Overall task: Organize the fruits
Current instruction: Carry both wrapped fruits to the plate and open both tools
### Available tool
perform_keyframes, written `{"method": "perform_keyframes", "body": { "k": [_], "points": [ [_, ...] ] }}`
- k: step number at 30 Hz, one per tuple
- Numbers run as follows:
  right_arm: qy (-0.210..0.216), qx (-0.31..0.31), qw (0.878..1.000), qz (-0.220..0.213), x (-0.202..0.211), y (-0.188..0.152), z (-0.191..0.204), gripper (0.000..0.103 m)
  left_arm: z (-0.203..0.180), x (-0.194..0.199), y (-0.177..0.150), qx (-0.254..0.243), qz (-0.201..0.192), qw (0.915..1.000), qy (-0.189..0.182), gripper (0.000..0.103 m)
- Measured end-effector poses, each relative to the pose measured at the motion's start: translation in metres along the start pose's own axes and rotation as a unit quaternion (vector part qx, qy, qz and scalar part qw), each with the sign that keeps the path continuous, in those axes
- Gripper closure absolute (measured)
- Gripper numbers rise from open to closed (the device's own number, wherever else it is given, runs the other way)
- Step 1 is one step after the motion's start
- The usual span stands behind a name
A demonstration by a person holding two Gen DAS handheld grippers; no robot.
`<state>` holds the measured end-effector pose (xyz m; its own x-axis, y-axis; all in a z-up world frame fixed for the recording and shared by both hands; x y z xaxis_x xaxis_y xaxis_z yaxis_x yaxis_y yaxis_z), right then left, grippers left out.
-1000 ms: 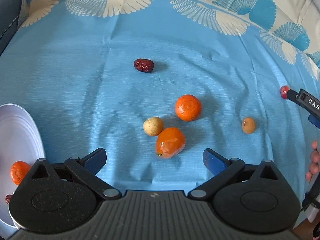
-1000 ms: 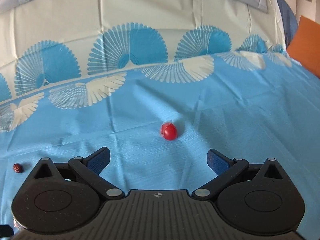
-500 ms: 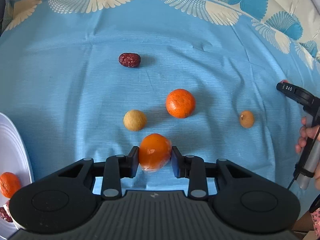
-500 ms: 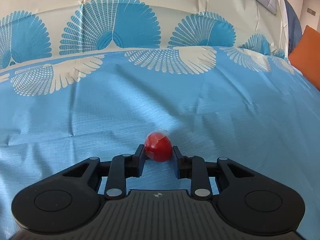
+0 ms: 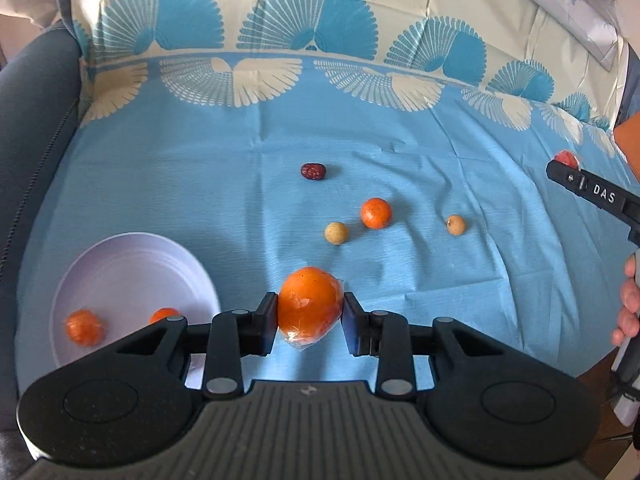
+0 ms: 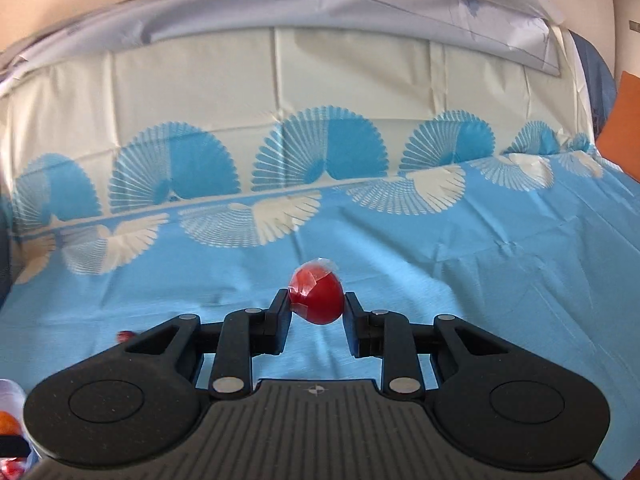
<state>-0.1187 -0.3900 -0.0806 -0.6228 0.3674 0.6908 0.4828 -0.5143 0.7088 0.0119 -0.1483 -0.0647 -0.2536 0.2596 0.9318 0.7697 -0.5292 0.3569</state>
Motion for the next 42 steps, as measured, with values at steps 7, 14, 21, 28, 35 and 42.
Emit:
{"method": "perform_keyframes", "body": {
  "k": [7,14,21,28,35,42],
  "points": [
    [0.078,0.047,0.996,0.001,0.102,-0.046,0.079,0.074,0.053,0.078,-0.062,0.011,-0.025,0.9988,0.042,0.066],
    [0.167,0.101,0.979,0.063,0.165,-0.103,0.154,0.074,0.101,0.115,-0.122,0.043,-0.018,0.9972,0.059,0.066],
    [0.171,0.149,0.971,0.076,0.2,-0.142,0.197,0.074,0.126,0.137,-0.168,0.058,-0.036,0.996,0.057,0.066],
    [0.152,0.195,0.968,0.055,0.218,-0.15,0.215,0.074,0.138,0.148,-0.179,0.069,-0.054,0.9953,0.042,0.066],
    [0.138,0.211,0.966,0.052,0.218,-0.15,0.224,0.074,0.142,0.145,-0.177,0.071,-0.054,0.9955,0.032,0.066],
    [0.13,0.222,0.964,0.063,0.205,-0.15,0.23,0.074,0.153,0.129,-0.169,0.075,-0.038,0.9961,0.028,0.066]
  ]
}}
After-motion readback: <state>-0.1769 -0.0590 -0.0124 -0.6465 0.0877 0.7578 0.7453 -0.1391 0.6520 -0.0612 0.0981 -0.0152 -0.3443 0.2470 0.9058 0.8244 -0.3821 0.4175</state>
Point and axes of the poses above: each gripper's, at about its wrist camera, not at the fingertips, and x roughly against the way its jaws point, z to its left, y to its top, the point moved 1 cm from there along -x, roughly the way its jaws point, and after that the axes turned 9 degrees about z, right-handed, at the moved point
